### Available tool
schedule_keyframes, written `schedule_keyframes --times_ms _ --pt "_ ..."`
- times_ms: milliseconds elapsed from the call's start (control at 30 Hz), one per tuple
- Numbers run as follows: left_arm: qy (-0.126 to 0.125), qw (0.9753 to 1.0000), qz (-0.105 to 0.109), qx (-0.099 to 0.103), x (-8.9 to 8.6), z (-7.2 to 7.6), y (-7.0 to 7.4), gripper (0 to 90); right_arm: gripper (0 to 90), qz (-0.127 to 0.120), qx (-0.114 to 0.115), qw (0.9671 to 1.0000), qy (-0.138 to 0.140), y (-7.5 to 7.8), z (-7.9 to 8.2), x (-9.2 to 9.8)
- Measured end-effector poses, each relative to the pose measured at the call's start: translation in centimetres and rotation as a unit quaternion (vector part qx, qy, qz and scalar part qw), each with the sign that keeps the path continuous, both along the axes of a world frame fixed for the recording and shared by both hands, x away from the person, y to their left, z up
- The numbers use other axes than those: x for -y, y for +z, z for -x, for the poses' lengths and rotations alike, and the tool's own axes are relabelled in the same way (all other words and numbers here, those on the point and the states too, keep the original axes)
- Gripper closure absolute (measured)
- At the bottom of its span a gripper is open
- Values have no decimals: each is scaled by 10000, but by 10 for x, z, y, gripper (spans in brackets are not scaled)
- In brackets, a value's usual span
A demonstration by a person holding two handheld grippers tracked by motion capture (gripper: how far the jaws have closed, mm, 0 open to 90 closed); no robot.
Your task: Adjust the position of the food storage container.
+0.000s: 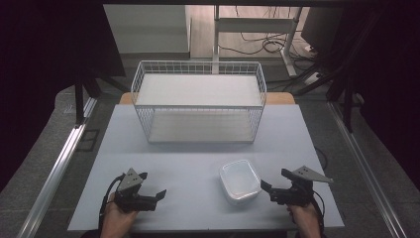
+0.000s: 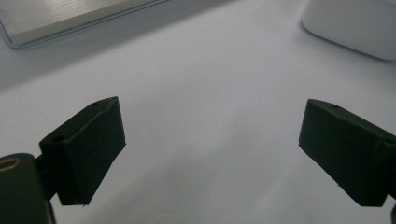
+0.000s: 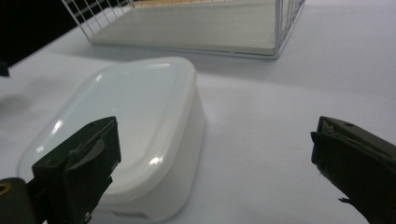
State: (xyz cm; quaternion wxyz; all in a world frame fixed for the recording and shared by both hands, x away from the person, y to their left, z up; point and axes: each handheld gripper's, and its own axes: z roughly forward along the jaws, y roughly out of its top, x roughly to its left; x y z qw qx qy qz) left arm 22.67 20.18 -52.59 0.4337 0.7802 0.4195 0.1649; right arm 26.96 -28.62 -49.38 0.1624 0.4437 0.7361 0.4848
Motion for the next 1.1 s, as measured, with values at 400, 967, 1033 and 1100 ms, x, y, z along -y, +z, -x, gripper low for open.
schedule_keyframes --times_ms 400,967,1033,1100 --pt "-5 9998 148 -116 -3 -1 -2 65 0 414 -32 9988 -260 0 -3 0" --pt "-1 9998 167 -115 -1 -2 -1 73 607 278 -79 9996 -59 24 -3 -2" --pt "2 9998 164 -100 0 -2 -1 74 756 337 -147 9993 45 25 -9 -5" --pt "3 9998 175 -93 1 -2 -1 75 849 393 -202 9990 69 24 -13 -8"
